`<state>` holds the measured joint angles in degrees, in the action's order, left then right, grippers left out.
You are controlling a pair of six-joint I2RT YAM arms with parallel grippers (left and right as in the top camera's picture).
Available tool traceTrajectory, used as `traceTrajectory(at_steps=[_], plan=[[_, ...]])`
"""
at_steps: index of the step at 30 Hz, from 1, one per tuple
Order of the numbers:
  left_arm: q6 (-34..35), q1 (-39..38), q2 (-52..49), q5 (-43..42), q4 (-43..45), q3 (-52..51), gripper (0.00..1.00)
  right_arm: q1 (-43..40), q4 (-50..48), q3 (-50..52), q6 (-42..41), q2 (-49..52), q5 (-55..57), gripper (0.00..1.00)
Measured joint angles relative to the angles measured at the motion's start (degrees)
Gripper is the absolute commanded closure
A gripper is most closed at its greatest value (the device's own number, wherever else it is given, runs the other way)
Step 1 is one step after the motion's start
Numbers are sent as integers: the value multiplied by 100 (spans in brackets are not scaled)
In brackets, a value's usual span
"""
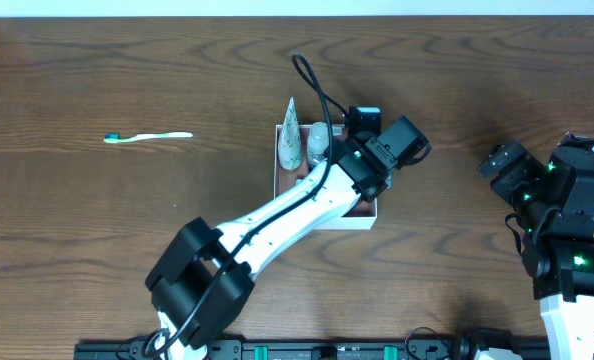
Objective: Pack container
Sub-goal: 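Lower the razor into the box beside the toothpaste and release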
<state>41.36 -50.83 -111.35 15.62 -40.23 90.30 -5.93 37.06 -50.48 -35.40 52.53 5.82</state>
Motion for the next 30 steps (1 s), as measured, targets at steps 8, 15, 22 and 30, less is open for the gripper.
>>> traceTrajectory(at_steps=[8, 15, 22, 30], plan=[[46, 0, -85, -168, 0, -7, 93, 0, 0, 0, 0, 0, 2, 1], [66, 0, -85, -299, 2, -7, 83, 0, 0, 0, 0, 0, 2, 1], [74, 0, -85, -326, 2, -7, 79, 0, 0, 0, 0, 0, 2, 1], [15, 0, -85, -328, 57, -7, 79, 0, 0, 0, 0, 0, 2, 1]])
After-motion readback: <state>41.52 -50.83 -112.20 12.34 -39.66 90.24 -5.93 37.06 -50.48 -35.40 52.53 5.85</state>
